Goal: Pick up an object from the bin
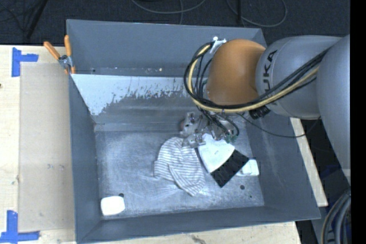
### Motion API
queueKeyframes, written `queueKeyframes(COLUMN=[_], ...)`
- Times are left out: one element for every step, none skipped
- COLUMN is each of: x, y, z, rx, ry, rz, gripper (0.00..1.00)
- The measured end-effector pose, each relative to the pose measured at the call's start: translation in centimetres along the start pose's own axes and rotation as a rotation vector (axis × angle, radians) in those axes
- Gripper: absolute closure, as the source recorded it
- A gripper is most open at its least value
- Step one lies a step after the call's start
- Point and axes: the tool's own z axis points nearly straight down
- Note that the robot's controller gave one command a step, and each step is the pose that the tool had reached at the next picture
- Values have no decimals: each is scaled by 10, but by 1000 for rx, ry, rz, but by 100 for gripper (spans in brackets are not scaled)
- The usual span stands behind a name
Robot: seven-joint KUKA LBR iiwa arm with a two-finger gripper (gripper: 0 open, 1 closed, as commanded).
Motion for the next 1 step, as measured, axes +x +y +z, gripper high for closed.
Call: queueKeyframes(x=[0], y=[0], z=[0], rx=[0], ry=[0], rz=[1], gripper=[100])
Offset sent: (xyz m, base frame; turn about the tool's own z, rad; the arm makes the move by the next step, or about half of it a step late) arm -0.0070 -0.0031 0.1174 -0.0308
